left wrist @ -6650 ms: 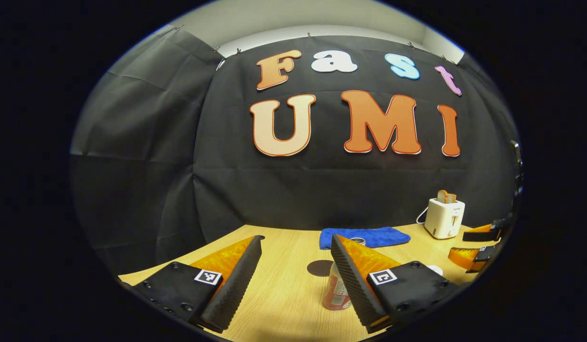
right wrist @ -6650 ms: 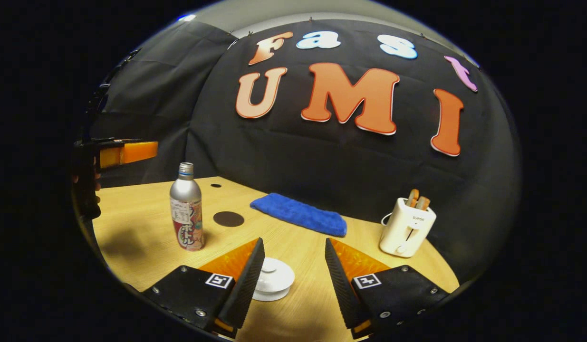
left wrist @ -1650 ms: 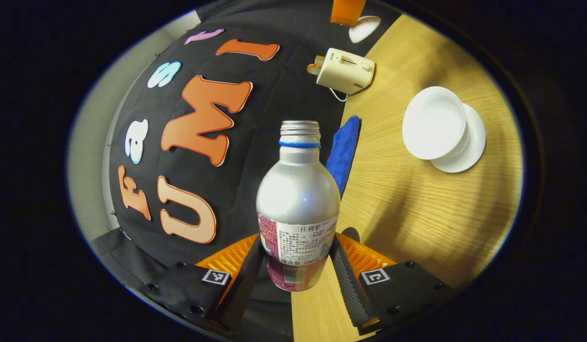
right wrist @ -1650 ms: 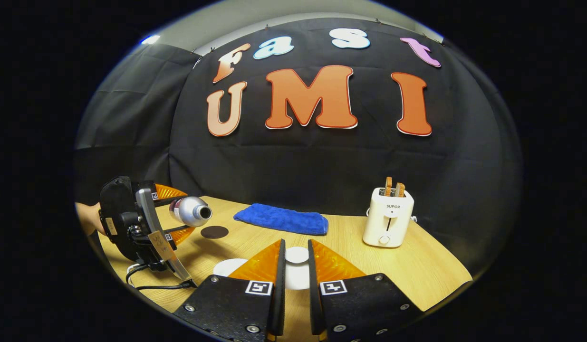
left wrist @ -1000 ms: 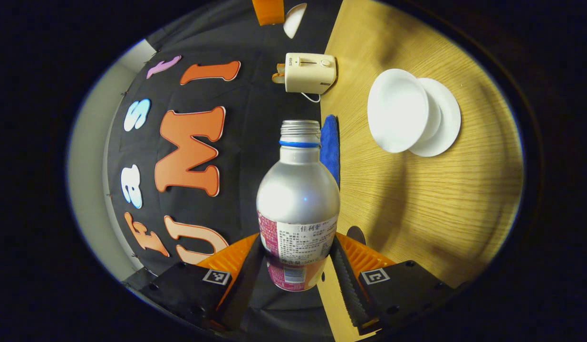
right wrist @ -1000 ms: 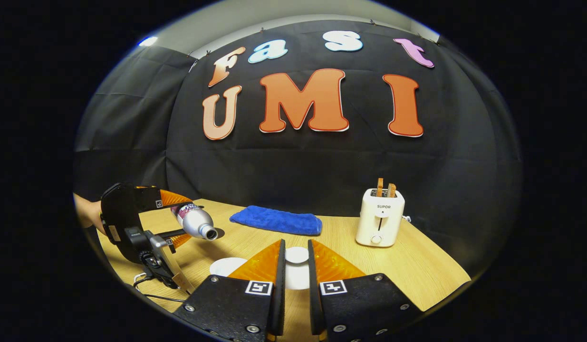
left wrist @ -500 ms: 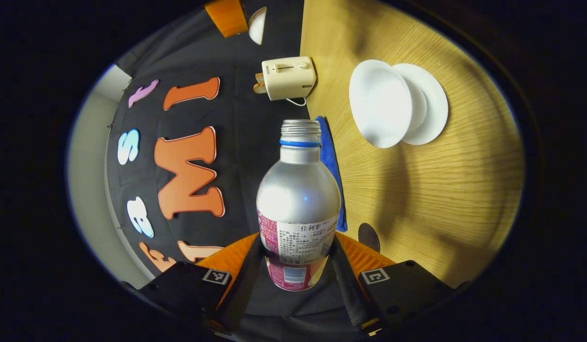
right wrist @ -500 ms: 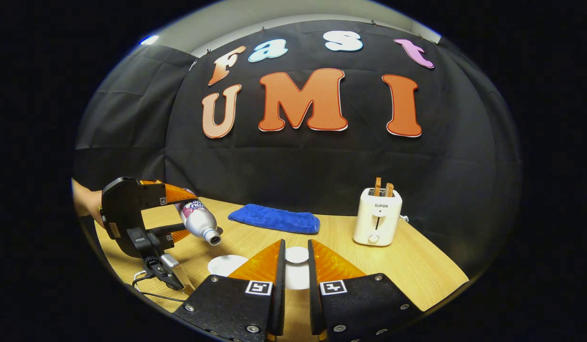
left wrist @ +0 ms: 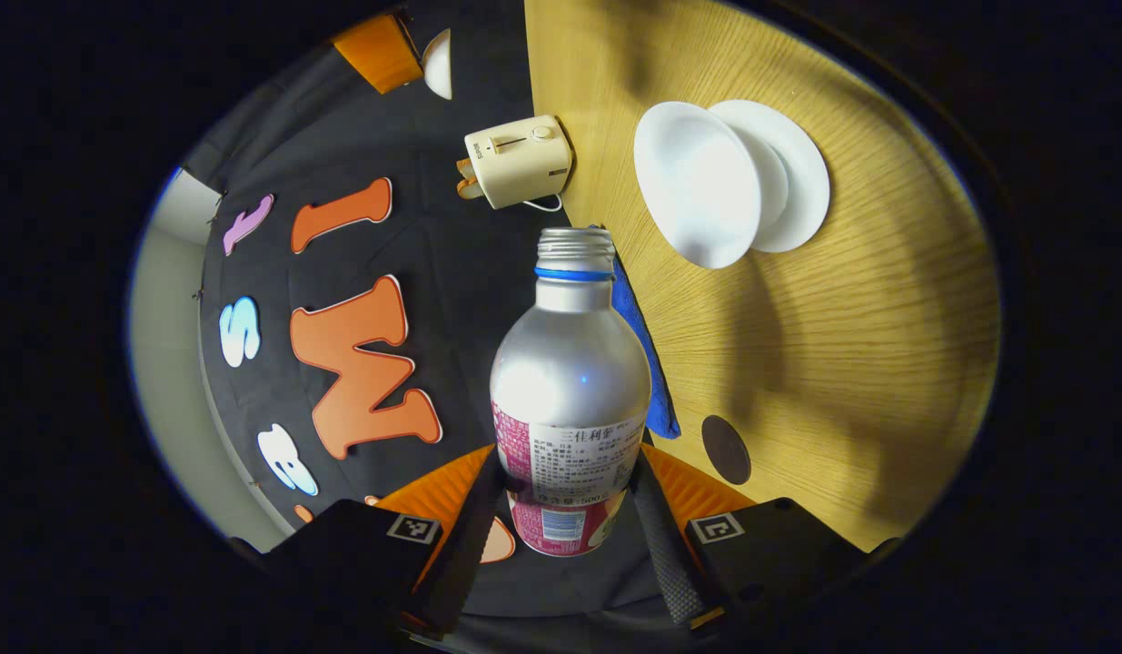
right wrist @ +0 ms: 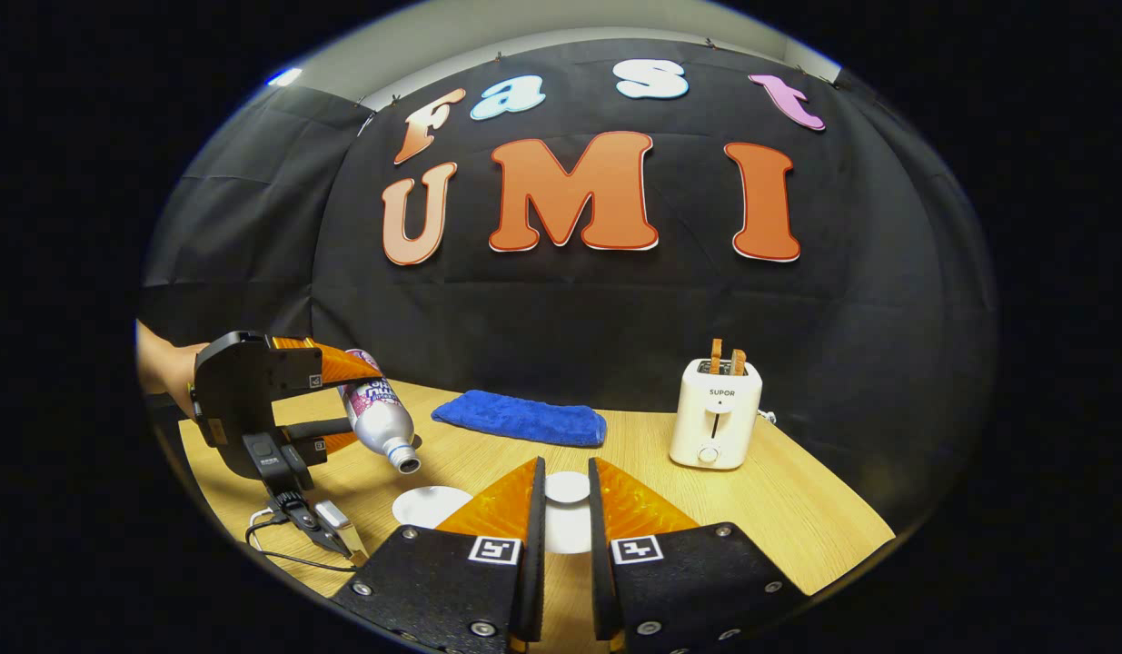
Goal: Open the teacup lid with one hand, grasp the water bottle and pour water into the teacup with the other hand; after pouring, place the water bottle on the coaster and then close the teacup lid.
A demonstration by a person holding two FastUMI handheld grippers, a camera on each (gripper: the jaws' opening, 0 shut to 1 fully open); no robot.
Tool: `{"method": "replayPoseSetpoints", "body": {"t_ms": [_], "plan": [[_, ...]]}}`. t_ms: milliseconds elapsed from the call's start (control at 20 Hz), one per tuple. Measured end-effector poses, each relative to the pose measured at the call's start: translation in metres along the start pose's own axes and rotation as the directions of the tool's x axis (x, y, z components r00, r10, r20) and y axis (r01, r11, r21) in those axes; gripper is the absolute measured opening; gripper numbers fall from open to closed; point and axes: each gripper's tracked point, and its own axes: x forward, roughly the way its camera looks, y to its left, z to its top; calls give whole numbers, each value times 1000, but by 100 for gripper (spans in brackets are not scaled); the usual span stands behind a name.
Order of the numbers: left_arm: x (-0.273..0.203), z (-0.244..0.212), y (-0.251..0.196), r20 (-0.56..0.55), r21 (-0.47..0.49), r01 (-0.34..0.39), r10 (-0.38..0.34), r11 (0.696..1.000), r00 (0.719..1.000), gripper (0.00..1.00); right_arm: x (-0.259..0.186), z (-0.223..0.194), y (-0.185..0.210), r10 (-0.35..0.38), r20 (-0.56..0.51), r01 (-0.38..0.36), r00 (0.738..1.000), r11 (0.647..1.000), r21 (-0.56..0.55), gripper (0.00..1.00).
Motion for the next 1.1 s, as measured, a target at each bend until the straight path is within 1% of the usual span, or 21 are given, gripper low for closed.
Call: {"method": "replayPoseSetpoints", "body": {"t_ms": [150, 200, 250, 350, 400, 450, 500, 550, 600, 650, 700, 750, 850, 900, 1050, 1100], "plan": [[3, -1, 5, 1, 35, -8, 8, 999, 1000, 82, -1, -1, 0, -3, 2, 3, 1000, 1000, 0, 22], [3, 0, 6, 1, 43, -9, 9, 999, 1000, 85, -1, -1, 0, -3, 2, 3, 1000, 1000, 0, 22], [4, -1, 7, 2, 50, -9, 9, 999, 1000, 82, -1, 0, 0, -3, 1, 3, 1000, 1000, 0, 22], [4, -2, 9, -2, 59, -12, 12, 998, 1000, 82, -1, 0, -1, -3, 3, 3, 1000, 1000, -2, 22], [5, -2, 9, -4, 62, -13, 13, 998, 1000, 85, -1, -1, 1, 2, 2, -2, 1000, 1000, -3, 22], [5, 0, 9, -5, 67, -13, 14, 998, 1000, 82, -2, 0, 0, 1, 5, -1, 1000, 1000, -4, 22], [5, 0, 9, -5, 82, -18, 18, 996, 1000, 82, -1, 1, 0, -1, 9, 1, 1000, 1000, -3, 22], [5, -1, 13, -7, 96, -21, 21, 995, 1000, 85, -2, 1, 0, -1, 11, 1, 1000, 1000, -2, 22], [5, -1, 14, -4, 102, -22, 22, 995, 1000, 84, -2, 1, 1, 2, 14, -2, 1000, 1000, -2, 22], [5, -2, 14, -6, 102, -21, 21, 995, 1000, 87, -2, 1, 1, 5, 14, -5, 1000, 1000, -6, 22], [5, -1, 14, -3, 105, -21, 21, 994, 1000, 84, -1, 1, 0, 3, 14, -3, 1000, 1000, -11, 22], [5, -1, 14, -2, 110, -24, 24, 994, 1000, 88, -1, 1, 0, 3, 14, -3, 1000, 1000, -14, 22], [4, 1, 16, 5, 125, -34, 33, 992, 999, 82, -1, 1, 1, 7, 15, -7, 1000, 1000, -7, 22], [4, 2, 17, 8, 131, -37, 36, 991, 999, 84, -1, 1, 1, 8, 15, -7, 1000, 1000, -2, 22], [3, 3, 21, 17, 142, -51, 49, 989, 999, 84, -1, 1, 1, 3, 15, -3, 1000, 1000, -8, 22], [3, 3, 21, 20, 146, -53, 51, 988, 998, 87, -1, 1, 1, 2, 14, -2, 1000, 1000, -10, 22]]}}
